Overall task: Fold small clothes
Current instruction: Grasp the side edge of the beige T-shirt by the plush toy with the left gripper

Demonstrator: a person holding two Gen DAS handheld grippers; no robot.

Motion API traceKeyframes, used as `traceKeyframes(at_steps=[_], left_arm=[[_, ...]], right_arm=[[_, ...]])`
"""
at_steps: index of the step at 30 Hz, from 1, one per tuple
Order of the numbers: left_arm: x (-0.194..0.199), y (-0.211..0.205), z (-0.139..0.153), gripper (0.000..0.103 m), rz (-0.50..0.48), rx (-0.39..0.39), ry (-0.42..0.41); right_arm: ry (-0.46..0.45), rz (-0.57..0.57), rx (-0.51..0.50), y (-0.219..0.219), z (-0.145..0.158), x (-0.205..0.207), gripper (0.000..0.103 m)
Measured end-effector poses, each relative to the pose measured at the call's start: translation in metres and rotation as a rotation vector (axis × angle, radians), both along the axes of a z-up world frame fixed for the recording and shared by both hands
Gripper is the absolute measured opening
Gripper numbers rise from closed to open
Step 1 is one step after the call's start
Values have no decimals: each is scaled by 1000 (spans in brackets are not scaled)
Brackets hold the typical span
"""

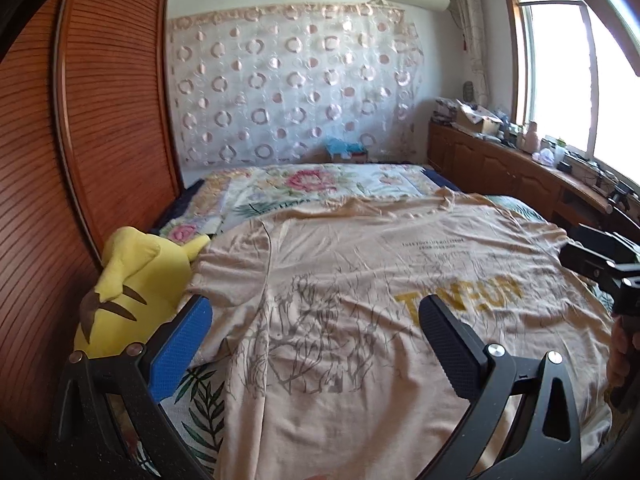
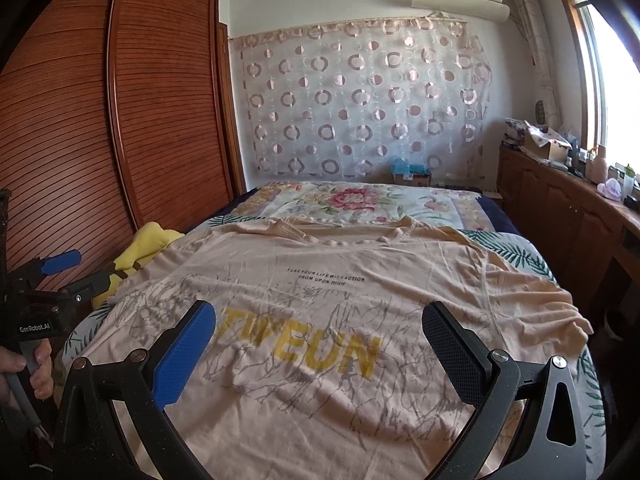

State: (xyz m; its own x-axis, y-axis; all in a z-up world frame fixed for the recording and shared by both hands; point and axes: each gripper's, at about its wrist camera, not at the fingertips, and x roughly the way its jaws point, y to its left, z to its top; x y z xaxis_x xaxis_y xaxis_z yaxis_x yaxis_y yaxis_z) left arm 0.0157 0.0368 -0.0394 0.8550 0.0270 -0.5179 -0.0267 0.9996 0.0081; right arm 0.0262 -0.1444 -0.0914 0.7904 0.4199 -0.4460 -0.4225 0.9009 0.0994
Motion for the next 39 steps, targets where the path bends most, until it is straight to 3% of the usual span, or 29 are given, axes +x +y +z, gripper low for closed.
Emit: traceKeyframes(at_steps=[10, 15, 23, 26, 31, 34, 37, 39], left_arm=[[9, 55, -14, 103, 15, -16, 66], [19, 89, -28, 103, 11, -55, 127], [42, 149, -43, 80, 66, -138, 225], [54, 163, -47, 75, 58, -175, 252], [81, 178, -71, 70, 60, -251, 371], [89, 176, -85, 63, 46, -285, 411], [88, 177, -84, 36, 25, -354, 391], [88, 173, -80, 22, 15, -337, 384]], right_arm=[[11, 81, -43, 10, 1, 19, 103], [100, 172, -84, 15, -13, 31, 102], [203, 233, -129, 5, -14, 45, 101], [216, 239, -143, 3, -12, 43, 101], [238, 242, -145, -1, -8, 42, 101], [255, 239, -146, -2, -11, 47, 101], [255, 235, -158, 4, -14, 52, 101], [258, 233, -165, 5, -16, 54, 101]])
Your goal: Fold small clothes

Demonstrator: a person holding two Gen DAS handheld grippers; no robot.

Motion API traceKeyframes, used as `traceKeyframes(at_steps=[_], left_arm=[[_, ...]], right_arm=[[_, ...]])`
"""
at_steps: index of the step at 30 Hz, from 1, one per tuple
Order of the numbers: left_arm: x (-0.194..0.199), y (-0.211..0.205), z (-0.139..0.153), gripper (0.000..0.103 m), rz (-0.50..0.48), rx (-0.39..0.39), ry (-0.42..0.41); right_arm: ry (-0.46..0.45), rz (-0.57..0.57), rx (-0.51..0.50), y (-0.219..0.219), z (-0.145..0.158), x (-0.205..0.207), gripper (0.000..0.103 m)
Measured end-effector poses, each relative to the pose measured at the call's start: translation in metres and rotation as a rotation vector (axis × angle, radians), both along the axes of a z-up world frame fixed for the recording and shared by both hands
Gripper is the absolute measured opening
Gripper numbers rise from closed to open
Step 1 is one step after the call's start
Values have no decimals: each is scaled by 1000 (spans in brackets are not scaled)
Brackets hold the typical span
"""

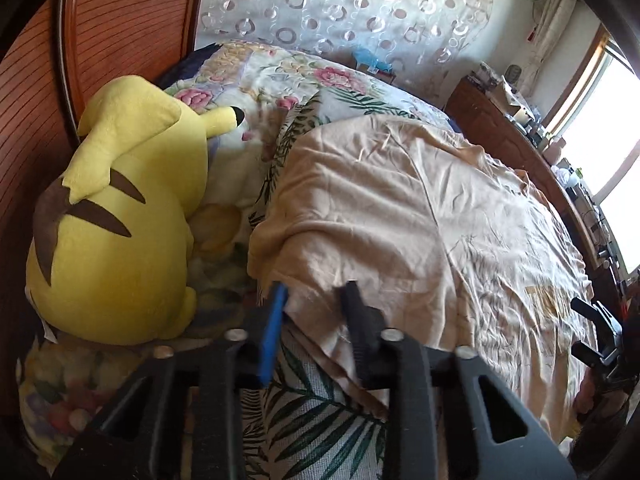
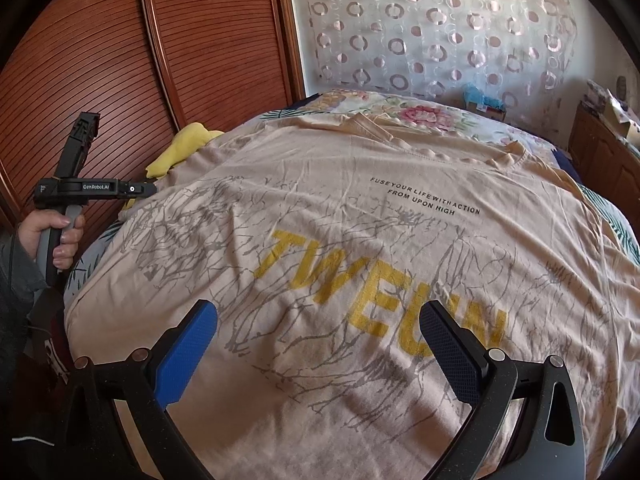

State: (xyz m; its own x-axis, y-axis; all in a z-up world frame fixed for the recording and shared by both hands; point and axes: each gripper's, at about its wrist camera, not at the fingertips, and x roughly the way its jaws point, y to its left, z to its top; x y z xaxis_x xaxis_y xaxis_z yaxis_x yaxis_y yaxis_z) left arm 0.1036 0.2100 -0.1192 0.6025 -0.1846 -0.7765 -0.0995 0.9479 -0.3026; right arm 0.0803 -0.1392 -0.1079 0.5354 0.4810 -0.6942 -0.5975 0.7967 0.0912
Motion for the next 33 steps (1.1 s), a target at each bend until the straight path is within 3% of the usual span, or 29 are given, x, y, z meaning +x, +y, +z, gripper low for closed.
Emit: traceKeyframes(at_steps=[3, 6, 11, 21, 24, 26, 28, 33], left_arm=[[-1, -9, 6, 11, -6, 91, -1], [-4, -8, 15, 4, 5, 111, -32], [-8, -18, 51, 4, -1, 158, -139], [3, -109, 117, 5, -200, 187, -270], [-1, -128, 127, 17, -247, 188, -297], [-7, -130, 130, 35, -258, 175, -315], [-11, -129, 131, 45, -254, 173, -322], [-21, -108, 110, 66, -205, 170, -288]], right_arm=[[4, -8, -8, 6, -6, 4, 101], [3, -17, 4, 7, -7, 6, 101], [0, -25, -1, 12, -12, 8, 101], [8, -48, -13, 12, -16, 11, 101], [12, -50, -12, 12, -17, 12, 101], [12, -54, -13, 12, -18, 14, 101], [15, -55, -14, 13, -19, 14, 100], [13, -50, -13, 12, -19, 15, 100]])
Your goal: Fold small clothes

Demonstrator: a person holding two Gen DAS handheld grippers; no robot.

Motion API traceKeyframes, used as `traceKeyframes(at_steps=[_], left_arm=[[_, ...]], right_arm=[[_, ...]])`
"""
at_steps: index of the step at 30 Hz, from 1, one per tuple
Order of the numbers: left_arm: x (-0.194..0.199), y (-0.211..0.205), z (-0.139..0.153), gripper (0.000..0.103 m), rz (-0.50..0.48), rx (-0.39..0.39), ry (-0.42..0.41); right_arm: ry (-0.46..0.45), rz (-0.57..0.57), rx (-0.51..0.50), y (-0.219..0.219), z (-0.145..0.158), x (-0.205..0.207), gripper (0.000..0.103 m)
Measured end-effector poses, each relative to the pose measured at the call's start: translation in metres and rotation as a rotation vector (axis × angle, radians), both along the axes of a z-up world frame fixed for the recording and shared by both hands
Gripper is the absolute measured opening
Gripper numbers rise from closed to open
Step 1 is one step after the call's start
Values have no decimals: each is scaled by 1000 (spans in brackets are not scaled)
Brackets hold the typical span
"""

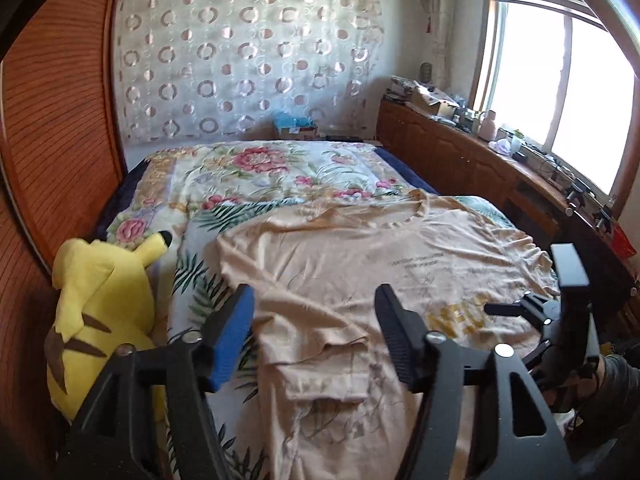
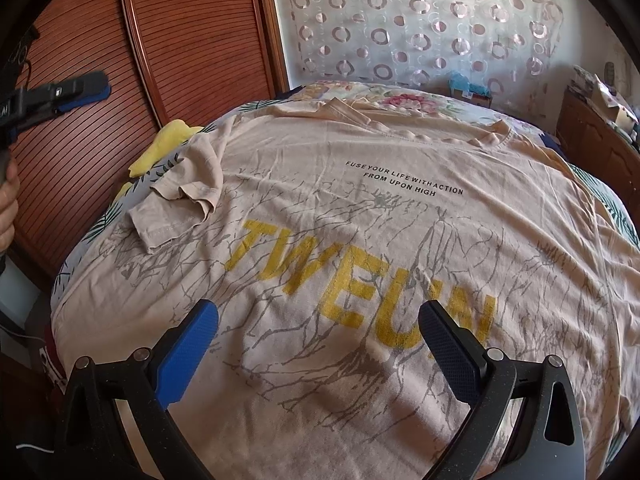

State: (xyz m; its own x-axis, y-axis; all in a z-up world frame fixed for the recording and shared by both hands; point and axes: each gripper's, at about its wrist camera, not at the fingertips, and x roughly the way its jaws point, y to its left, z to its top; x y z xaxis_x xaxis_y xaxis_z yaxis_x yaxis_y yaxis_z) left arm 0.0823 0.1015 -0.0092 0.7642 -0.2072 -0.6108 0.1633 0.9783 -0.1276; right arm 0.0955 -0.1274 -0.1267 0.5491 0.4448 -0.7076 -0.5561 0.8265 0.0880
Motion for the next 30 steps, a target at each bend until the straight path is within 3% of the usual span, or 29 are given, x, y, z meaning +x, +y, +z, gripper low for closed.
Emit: traceKeyframes(at_steps=[3, 8, 10, 14, 18, 24, 30], left_arm=[[-7, 14, -19, 75, 49, -7, 29], [-26, 35, -37, 76, 144, -18, 25], [-33, 39, -39, 76, 183, -14, 13], [-46, 45, -43, 76, 232, 5, -9], [-54, 48, -49, 76, 255, 18, -13], [-59, 48, -59, 76, 256, 22, 12], [-66, 50, -64, 76, 257, 12, 17]], right_arm=[[-8, 9, 13, -2, 3, -2, 98], [-74, 65, 9, 4, 16, -12, 89], [-124, 92, -1, 12, 24, -14, 80], [-214, 146, -19, 34, 38, -12, 79], [-197, 219, 28, 63, 44, 2, 78], [-111, 343, -10, 125, 25, 27, 55], [-52, 449, -38, 170, 13, 40, 46]])
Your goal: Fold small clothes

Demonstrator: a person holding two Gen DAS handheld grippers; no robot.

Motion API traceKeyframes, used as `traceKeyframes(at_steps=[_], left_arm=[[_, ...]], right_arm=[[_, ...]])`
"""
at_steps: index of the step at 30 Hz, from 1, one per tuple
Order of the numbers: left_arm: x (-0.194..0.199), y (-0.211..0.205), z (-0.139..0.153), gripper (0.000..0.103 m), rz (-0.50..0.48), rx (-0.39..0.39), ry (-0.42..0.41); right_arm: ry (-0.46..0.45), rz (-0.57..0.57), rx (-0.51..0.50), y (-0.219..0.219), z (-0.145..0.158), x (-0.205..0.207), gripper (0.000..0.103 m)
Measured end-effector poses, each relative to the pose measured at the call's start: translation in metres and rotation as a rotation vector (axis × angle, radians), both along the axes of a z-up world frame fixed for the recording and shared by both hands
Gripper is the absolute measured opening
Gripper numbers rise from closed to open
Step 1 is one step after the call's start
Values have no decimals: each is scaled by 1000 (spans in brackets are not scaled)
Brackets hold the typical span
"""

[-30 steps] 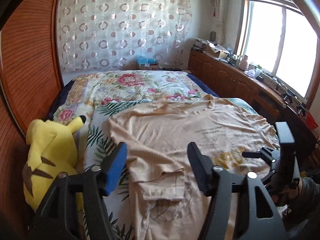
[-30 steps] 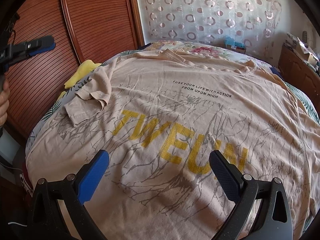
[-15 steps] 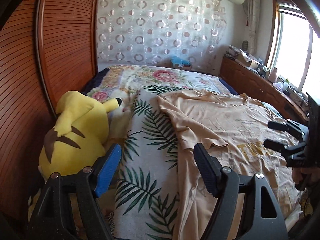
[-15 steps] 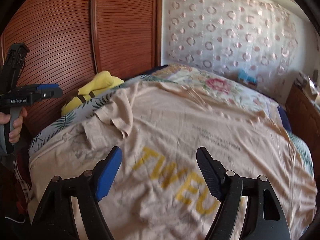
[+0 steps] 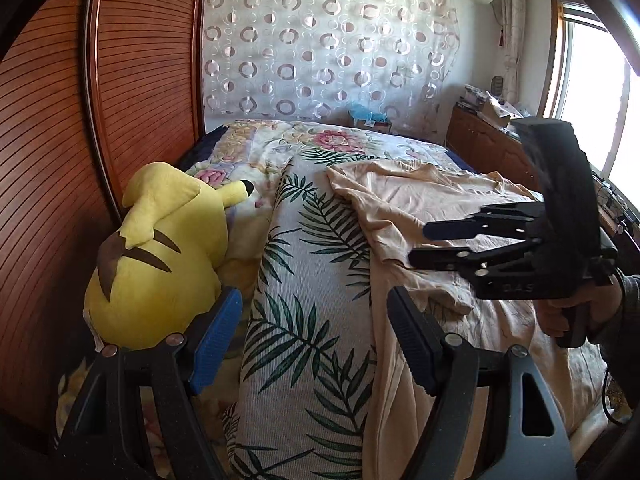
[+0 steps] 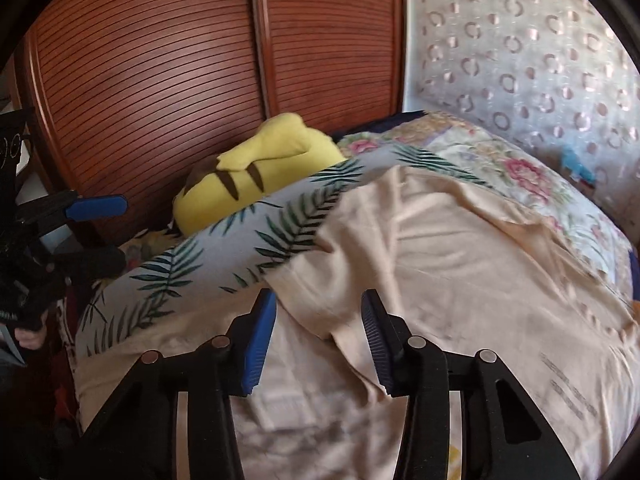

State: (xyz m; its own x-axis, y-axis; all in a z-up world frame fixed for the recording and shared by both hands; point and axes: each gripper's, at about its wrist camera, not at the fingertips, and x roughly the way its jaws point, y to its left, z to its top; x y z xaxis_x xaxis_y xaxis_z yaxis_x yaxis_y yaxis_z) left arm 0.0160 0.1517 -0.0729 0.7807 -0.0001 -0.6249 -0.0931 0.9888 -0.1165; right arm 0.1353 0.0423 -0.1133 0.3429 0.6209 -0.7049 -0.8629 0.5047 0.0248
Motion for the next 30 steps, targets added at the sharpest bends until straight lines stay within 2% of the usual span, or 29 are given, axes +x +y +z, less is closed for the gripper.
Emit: traceKeyframes(at_steps=[4, 5, 7, 8, 9, 10, 13, 18, 26, 30], left_arm=[[-3, -1, -2, 76, -4, -13, 1], [-3, -1, -3, 76, -4, -14, 3], [-4, -2, -3, 76, -10, -18, 6], [-5, -2, -3, 76, -12, -19, 5], [-6, -3, -3, 76, -16, -20, 3], [-6, -3, -3, 76, -17, -21, 2], [-7, -4, -4, 76, -19, -28, 3], [-5, -8, -4, 76, -27, -36, 3], [-1, -20, -1, 76, -56, -29, 2], [2, -27, -1, 76, -67, -21, 14]], right_arm=[[11, 9, -63, 25, -10, 18, 44], [9, 5, -78, 28, -13, 20, 39], [3, 4, -92, 32, -16, 23, 21], [8, 8, -86, 32, -14, 25, 18], [14, 7, -78, 32, -13, 28, 9], [20, -3, -60, 28, -10, 31, 7], [69, -23, 17, 12, 2, 40, 6], [25, -86, 50, -11, 18, 56, 5], [12, -304, 45, -53, 32, 99, 5], [3, -367, 12, -65, 27, 99, 5]])
